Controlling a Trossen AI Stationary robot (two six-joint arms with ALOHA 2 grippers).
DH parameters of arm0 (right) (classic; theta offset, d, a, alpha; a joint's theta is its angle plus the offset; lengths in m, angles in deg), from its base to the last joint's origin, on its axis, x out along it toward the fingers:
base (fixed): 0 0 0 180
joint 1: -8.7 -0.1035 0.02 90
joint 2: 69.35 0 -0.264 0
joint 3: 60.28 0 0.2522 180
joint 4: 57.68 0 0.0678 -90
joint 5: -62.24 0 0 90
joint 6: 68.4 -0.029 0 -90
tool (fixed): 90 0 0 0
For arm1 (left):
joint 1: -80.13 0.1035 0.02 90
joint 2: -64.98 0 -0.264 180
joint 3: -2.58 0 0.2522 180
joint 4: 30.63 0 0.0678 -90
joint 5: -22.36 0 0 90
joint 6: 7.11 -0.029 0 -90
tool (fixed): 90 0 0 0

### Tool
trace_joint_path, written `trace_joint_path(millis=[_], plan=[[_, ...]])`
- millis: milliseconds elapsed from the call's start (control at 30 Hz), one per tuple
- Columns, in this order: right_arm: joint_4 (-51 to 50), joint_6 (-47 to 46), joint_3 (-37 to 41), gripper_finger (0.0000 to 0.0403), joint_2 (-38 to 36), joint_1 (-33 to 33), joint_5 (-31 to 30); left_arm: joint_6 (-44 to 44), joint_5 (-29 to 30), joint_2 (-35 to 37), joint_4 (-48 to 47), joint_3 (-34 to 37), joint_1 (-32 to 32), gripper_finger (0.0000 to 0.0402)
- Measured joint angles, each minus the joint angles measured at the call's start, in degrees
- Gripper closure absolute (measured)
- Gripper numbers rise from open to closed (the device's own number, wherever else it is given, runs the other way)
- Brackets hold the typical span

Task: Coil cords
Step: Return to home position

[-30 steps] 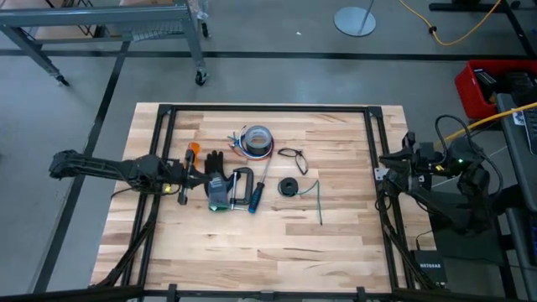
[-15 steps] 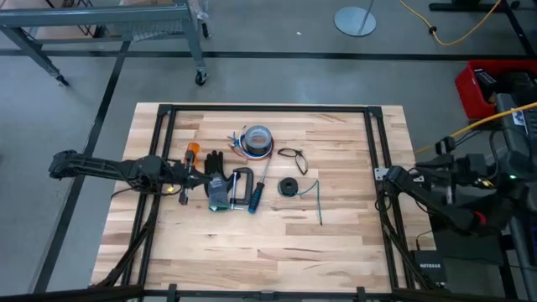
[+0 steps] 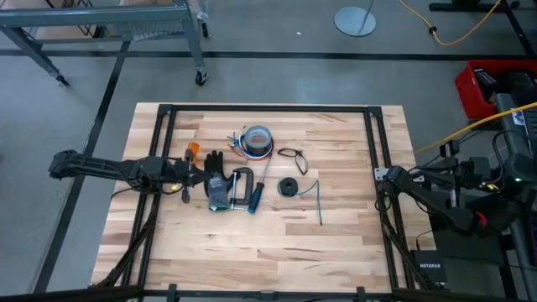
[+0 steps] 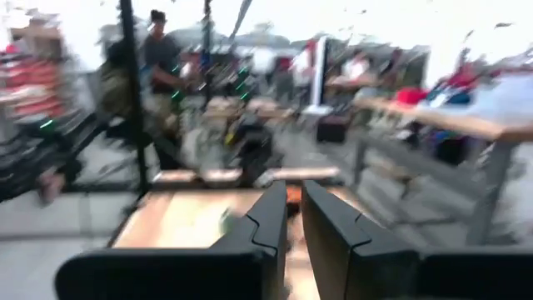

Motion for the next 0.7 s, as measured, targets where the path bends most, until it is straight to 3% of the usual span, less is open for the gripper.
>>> trace_joint_path(millis=[167,533,700], plan=[[14.0,-2.8,5.2,0.0358,0.0,0.0,-6.1,4.6,2.1,0.0,0.0,0.0,0.0,0.0392],[39.3,-10.6,30.9,0.0358,0.0,0.0,-6.7,2.8,3.9,-0.2,-5.3,0.0,0.0,0.0392],[48.8,-12.8,38.5,0.0358,-0.1,0.0,-5.8,6.2,3.9,-0.3,-5.3,0.0,0.0,0.0392]])
